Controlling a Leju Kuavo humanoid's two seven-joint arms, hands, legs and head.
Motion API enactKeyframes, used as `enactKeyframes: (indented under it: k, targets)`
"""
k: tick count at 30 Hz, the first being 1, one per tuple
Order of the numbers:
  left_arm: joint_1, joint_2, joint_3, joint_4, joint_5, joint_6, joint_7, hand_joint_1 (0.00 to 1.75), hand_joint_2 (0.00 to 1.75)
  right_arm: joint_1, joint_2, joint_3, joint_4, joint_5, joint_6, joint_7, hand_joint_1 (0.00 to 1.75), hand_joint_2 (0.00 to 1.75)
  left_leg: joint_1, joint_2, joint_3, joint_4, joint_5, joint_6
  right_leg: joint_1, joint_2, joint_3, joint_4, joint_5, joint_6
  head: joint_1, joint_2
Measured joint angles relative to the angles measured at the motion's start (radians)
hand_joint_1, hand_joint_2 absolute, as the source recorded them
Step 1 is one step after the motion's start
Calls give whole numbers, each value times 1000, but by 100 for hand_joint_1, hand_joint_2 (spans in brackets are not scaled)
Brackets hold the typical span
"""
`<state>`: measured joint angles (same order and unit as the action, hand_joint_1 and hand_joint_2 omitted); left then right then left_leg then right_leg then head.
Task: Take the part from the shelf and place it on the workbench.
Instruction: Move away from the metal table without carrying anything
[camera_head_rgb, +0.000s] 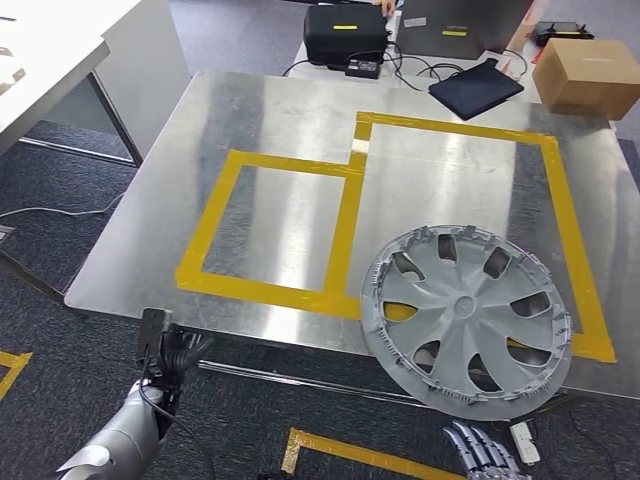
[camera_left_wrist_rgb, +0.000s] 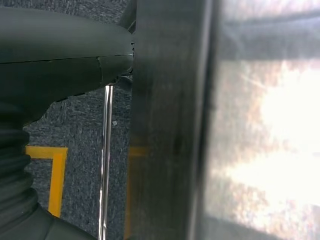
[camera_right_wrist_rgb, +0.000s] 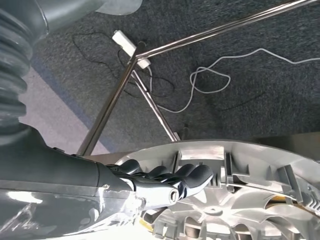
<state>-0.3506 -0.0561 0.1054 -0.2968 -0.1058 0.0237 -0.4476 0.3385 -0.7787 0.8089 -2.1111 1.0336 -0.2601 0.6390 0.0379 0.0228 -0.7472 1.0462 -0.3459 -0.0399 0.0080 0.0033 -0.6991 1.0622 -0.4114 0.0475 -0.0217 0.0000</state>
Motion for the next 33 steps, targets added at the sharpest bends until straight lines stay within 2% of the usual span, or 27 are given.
enactKeyframes:
  k: [8, 16, 28, 33]
  targets:
    - [8, 4, -7, -12, 2, -3, -7, 0, 0, 52, 17, -22, -38, 52, -90, 0, 0, 175, 0, -1, 0, 0, 0, 0, 0, -1, 0, 0, 0, 0, 0, 0]
    - [17, 6, -7, -23, 9, -6, -14, 0, 0, 84, 40, -38, -79, 82, -115, 0, 0, 175, 0, -1, 0, 0, 0, 0, 0, -1, 0, 0, 0, 0, 0, 0]
    - [38, 11, -5, -50, 31, -53, -32, 0, 0, 105, 116, -41, -102, 109, -223, 0, 0, 175, 0, -1, 0, 0, 0, 0, 0, 0, -1, 0, 0, 0, 0, 0]
    - [47, 11, -4, -58, 45, -68, -35, 0, 0, 104, 127, -35, -102, 101, -244, 0, 0, 175, 0, -1, -1, 0, 0, 0, 0, -1, -2, 0, 0, 0, 0, 0]
